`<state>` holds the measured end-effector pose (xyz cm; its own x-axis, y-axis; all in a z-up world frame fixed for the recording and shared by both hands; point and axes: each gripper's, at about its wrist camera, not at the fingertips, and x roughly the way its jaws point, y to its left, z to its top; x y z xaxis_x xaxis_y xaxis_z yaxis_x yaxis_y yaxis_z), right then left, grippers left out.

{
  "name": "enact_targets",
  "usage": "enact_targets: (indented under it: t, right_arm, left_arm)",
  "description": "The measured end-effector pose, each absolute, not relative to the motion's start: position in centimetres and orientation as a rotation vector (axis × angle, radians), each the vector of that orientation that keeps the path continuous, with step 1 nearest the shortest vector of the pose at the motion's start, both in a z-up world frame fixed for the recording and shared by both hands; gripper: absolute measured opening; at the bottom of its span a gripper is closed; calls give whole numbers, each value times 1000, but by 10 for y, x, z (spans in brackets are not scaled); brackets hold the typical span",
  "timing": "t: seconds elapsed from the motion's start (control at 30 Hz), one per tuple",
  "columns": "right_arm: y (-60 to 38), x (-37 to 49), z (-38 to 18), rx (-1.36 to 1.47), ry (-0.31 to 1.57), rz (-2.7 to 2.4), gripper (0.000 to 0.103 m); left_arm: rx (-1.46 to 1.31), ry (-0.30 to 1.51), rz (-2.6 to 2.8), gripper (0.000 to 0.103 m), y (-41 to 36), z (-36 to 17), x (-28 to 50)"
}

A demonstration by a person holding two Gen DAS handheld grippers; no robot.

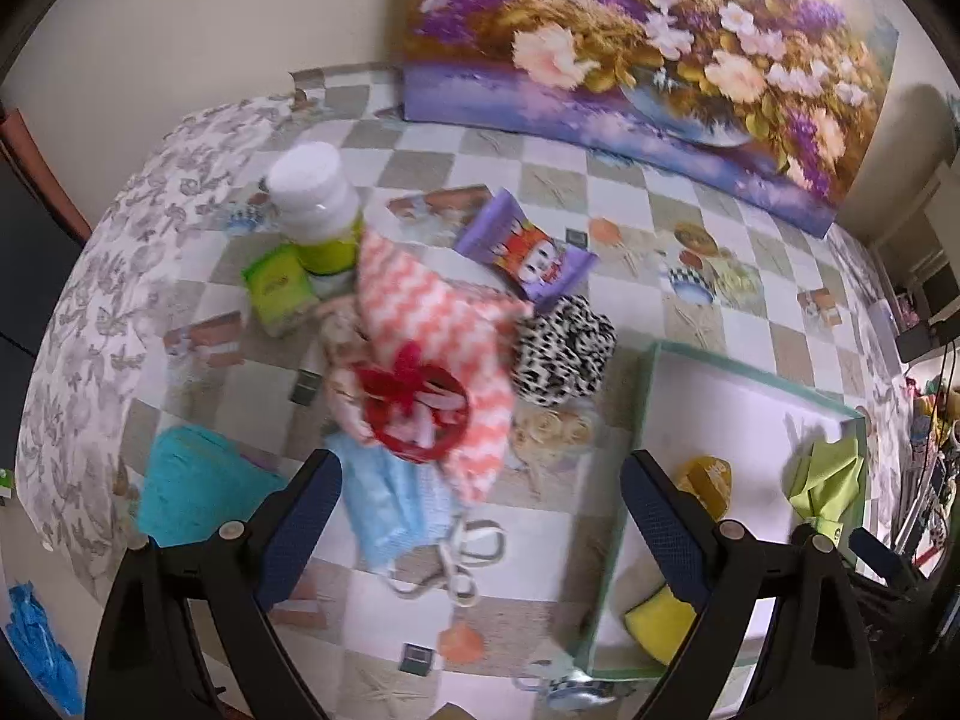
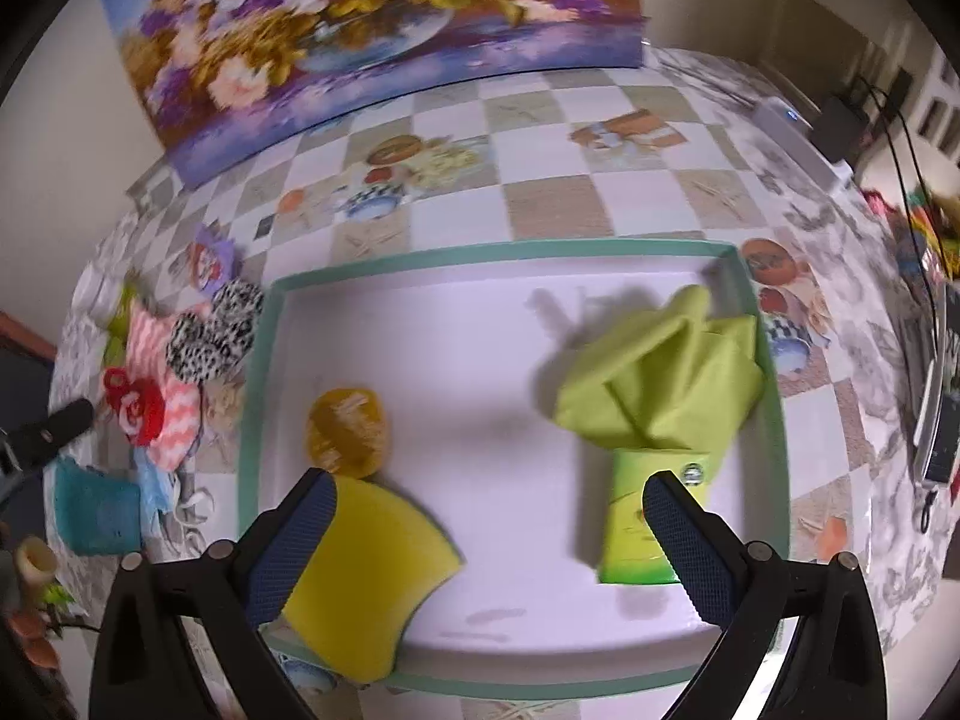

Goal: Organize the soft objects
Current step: 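Place the sponge in the white tray with the left gripper while the right gripper places the tissue pack there, then move the right gripper to the red ribbon roll on the pile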

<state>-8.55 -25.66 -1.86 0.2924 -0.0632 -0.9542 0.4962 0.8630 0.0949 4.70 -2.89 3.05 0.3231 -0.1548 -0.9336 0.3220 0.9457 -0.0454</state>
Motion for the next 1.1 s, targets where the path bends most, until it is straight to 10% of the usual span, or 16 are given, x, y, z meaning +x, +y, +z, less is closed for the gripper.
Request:
enact_targets:
  t: [1.1]
  right_arm:
    - [-98,33,-16,260,1167,-102,103]
  left_arm:
    - [-45,1235,-88,94,124,15,128]
